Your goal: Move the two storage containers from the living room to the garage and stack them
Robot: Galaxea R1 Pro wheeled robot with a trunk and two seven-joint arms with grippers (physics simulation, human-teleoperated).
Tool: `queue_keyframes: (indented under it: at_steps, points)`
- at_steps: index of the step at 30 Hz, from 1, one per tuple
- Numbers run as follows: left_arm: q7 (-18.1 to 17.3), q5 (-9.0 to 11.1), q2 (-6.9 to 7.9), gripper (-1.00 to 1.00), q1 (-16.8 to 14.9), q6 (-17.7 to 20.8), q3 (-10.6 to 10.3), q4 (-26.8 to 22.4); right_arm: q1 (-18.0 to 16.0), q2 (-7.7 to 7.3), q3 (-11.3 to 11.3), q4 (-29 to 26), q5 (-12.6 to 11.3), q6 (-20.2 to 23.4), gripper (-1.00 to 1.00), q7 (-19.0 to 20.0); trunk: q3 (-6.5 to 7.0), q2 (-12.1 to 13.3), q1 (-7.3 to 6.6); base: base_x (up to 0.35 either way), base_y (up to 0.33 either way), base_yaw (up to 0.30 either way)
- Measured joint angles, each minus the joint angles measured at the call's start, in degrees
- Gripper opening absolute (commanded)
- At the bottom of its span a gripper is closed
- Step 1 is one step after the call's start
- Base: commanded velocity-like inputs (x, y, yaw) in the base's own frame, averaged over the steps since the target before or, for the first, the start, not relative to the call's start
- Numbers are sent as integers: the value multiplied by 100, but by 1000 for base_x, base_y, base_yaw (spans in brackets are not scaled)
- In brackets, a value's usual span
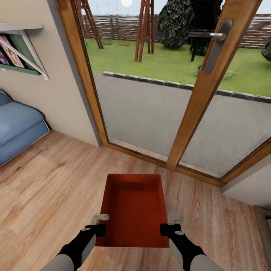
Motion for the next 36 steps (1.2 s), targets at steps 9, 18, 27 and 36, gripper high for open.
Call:
queue_keyframes:
  at_steps: [9, 18, 27, 36]
  points:
    - [-2, -1, 0, -100, 0, -3, 2, 2, 0, 0, 0, -1, 2, 0, -100, 1, 162, 361, -198, 0, 0, 0]
    - [-5, -10, -2, -100, 0, -5, 9, 2, 0, -1, -2, -2, 5, 0, -100, 2, 323, 722, -395, 0, 0, 0]
    - [-7, -10, 0, -100, 0, -5, 10, 5, 0, 1, -5, 0, 8, 0, -100, 2, 485, 1083, -593, 0, 0, 0]
    - [-8, -7, 1, -100, 0, -5, 9, 7, 0, 1, -7, 0, 11, 1, -100, 2, 647, 1444, -791, 0, 0, 0]
